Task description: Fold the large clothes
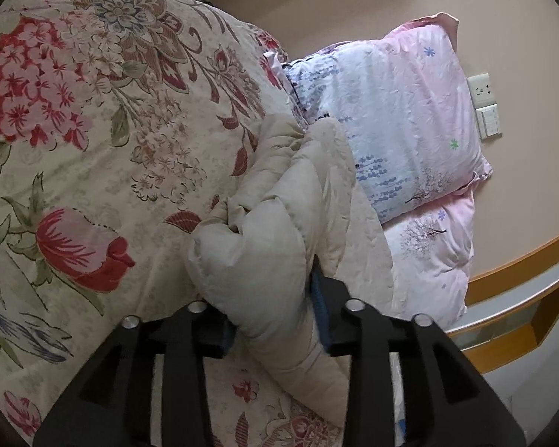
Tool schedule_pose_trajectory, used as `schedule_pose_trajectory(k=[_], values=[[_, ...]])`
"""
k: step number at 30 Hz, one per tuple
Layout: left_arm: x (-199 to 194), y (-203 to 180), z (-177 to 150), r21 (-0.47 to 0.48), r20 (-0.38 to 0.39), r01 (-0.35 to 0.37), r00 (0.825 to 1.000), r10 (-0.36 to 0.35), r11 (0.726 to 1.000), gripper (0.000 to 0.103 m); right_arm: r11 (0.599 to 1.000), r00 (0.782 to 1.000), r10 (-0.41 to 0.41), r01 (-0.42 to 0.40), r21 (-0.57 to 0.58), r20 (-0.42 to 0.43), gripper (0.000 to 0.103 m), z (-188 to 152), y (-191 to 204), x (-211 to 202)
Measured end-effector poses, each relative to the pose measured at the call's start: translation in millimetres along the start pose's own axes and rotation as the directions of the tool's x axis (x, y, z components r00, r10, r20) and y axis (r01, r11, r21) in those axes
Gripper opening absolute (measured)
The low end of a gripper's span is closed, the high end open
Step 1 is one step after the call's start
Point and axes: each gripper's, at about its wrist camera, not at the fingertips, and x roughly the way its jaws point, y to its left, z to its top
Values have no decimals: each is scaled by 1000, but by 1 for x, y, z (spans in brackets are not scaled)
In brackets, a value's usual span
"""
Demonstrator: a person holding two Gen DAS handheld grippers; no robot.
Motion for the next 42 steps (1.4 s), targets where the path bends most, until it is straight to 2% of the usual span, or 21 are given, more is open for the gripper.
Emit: schedule_pose_trajectory(k=[2,4,8,12,15,22,26,28,31,33,39,42], values=[[0,3,-1,-10,7,-1,1000,1,1000,42,997,999,28,-26,-77,28,67,9,25,-2],[0,4,-2,-19,13,2,1000,-2,1000,50,986,996,77,-71,-151,34,64,14,50,-2],[-3,4,-6,-19,43,12,999,-12,1000,56,933,985,174,-158,-323,20,63,10,120,6],[-3,0,-9,2,65,7,998,-7,1000,57,894,979,203,-186,-407,-2,63,2,164,19],[-2,-3,-10,28,74,-6,997,4,1000,57,884,978,205,-203,-420,-43,63,-3,184,34],[3,-6,-11,58,85,-32,996,27,998,57,881,986,150,-167,-443,-73,63,-17,201,60],[5,-8,-12,65,100,-48,994,41,997,57,876,990,129,-138,-463,-51,63,-22,208,68],[6,-10,-12,68,108,-58,993,50,996,57,867,995,89,-96,-489,-38,63,-27,212,74],[8,-11,-12,63,124,-73,990,65,995,57,854,994,38,-83,-513,-98,64,-34,215,95],[9,-12,-13,62,128,-76,989,67,995,57,847,994,20,-73,-526,-107,65,-39,216,103],[12,-14,-14,47,147,-92,986,84,995,57,840,991,8,-79,-537,-134,66,-38,217,110],[16,-16,-13,46,139,-68,988,61,997,55,838,991,6,-79,-540,-136,66,-37,217,111]])
